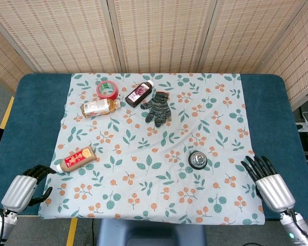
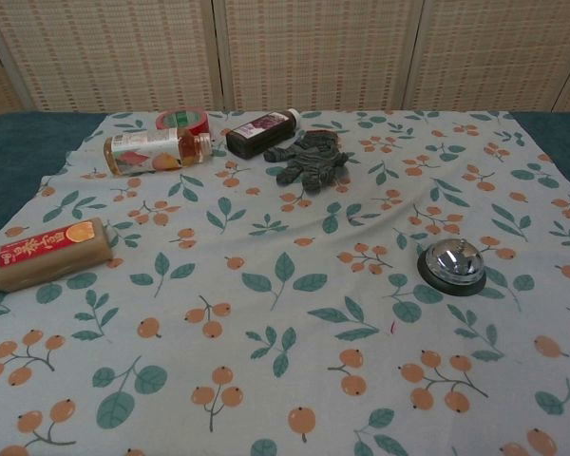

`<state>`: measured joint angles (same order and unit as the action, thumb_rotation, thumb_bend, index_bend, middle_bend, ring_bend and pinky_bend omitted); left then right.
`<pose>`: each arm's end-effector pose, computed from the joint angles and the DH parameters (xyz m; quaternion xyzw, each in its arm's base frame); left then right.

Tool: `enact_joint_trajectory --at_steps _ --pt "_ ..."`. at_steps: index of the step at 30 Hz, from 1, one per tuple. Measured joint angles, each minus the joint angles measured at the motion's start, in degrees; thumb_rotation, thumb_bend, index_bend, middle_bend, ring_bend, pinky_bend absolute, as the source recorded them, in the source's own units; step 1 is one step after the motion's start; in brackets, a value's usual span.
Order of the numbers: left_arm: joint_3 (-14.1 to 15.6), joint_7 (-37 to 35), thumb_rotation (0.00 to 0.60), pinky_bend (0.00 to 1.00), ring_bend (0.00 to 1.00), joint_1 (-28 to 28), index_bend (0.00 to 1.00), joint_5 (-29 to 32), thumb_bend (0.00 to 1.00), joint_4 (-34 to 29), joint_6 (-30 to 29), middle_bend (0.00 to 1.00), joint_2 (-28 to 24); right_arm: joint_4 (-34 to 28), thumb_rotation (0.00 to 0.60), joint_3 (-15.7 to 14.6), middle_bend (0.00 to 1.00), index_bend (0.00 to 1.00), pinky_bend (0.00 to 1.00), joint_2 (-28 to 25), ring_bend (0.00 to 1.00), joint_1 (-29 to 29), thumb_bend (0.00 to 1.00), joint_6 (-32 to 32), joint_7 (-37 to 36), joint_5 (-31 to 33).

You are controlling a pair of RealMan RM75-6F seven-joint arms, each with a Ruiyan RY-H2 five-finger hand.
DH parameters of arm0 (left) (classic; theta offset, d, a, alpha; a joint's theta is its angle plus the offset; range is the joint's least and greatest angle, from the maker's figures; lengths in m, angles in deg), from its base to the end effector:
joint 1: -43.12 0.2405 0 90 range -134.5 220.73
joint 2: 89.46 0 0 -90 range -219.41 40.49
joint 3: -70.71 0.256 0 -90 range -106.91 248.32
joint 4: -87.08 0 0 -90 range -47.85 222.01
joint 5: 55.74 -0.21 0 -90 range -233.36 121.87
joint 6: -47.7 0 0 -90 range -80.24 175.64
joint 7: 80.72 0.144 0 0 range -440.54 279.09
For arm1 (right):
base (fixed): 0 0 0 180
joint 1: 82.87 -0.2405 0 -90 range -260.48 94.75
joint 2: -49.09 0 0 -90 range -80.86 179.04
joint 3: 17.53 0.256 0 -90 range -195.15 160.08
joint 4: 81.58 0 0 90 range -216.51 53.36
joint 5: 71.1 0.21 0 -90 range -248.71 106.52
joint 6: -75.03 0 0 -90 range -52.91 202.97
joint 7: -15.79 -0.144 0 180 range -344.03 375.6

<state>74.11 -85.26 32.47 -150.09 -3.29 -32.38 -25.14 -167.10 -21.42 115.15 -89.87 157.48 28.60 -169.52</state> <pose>-0.2957 0.1851 0.1274 -0.6821 -0.3934 -0.3861 0.4806 -0.3105 -0.1644 0.1248 0.7426 -0.2666 0.2979 0.5373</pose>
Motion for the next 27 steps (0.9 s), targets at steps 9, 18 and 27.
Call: enact_joint_trajectory --at_steps 9,18,27 --pt "-0.02 -0.33 0.6 0.36 0.22 0.24 0.3 -0.01 0.39 -0.36 -0.64 0.29 -0.37 2.24 0.6 0.05 0.0 0.0 0.04 2.09 0.0 -0.47 1.0 -0.31 0.2 -0.8" --pt "-0.76 -2.47 0.6 0.36 0.22 0.86 0.3 0.55 0.39 -0.16 -2.34 0.29 -0.96 2.65 0.6 1.46 0.0 0.0 0.04 5.14 0.0 -5.87 1.0 -5.87 -1.81 -2.02" --pt "-0.99 -3.59 0.6 0.36 0.22 1.17 0.3 0.47 0.39 -0.03 -3.2 0.29 -1.39 9.32 0.6 3.76 0.0 0.0 0.04 13.61 0.0 -14.31 1.0 -14.67 -6.4 -1.72"
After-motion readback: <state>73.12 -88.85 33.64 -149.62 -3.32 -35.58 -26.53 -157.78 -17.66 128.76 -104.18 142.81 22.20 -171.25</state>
